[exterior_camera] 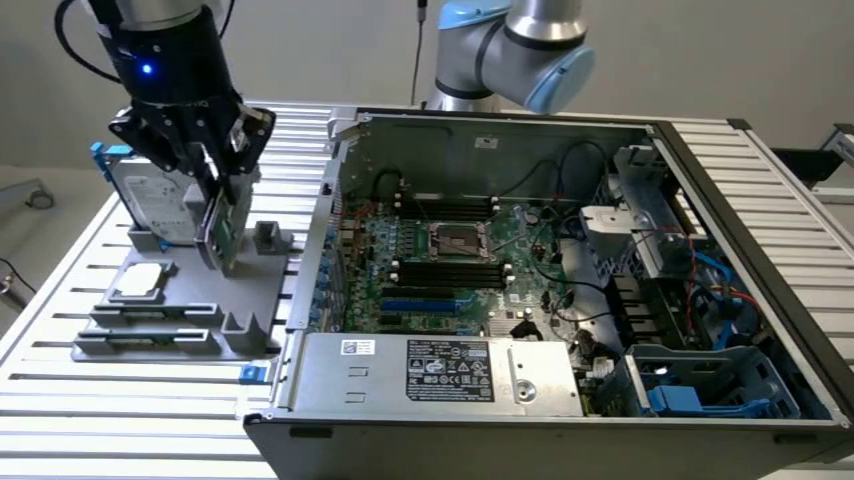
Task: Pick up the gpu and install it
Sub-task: 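Pick up the gpu and move the gpu toward the slot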
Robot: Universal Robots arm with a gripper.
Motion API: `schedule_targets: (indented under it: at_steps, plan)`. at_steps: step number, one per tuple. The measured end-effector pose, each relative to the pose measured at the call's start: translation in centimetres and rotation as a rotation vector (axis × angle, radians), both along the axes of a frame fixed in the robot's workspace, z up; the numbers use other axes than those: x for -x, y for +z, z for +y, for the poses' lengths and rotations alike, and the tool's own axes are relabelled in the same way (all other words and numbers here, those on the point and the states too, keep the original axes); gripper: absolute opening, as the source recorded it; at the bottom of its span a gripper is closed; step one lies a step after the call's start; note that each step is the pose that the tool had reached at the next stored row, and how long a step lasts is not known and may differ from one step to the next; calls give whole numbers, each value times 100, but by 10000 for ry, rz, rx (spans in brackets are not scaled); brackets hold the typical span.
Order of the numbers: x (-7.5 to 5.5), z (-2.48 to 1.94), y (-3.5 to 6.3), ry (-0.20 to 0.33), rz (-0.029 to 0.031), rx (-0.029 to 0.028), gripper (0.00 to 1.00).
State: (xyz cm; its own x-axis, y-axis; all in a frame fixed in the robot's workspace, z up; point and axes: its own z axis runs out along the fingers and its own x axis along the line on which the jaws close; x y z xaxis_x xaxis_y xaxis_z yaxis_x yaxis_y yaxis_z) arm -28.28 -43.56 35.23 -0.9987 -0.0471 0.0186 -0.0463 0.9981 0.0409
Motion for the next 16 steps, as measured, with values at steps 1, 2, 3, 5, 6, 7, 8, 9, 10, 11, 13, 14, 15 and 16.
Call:
schedule_targets:
  at_steps: [1, 2, 3, 5, 6, 7, 8, 9, 10, 11, 13, 14, 15, 16]
  plan:
    - [-29, -7, 32, -1, 21, -6, 27]
    - [-66, -13, 72, 0, 44, -9, 27]
    - [-104, -18, 117, 1, 74, -8, 27]
    - [-180, -28, 200, 0, 134, -10, 27]
    - [-221, -33, 241, 0, 163, -11, 27]
    - [-266, -36, 280, 1, 187, -11, 27]
    - [-310, -38, 317, 1, 207, -11, 27]
    - [-359, -39, 354, 1, 225, -11, 27]
    - [-403, -40, 382, 0, 241, -12, 27]
    - [-449, -41, 405, 0, 252, -13, 27]
    - [-537, -45, 444, 1, 263, -10, 27]
    - [-585, -46, 463, 0, 265, -12, 27]
    - [-631, -46, 483, 0, 267, -11, 27]
    - [-675, -46, 501, 0, 269, -11, 27]
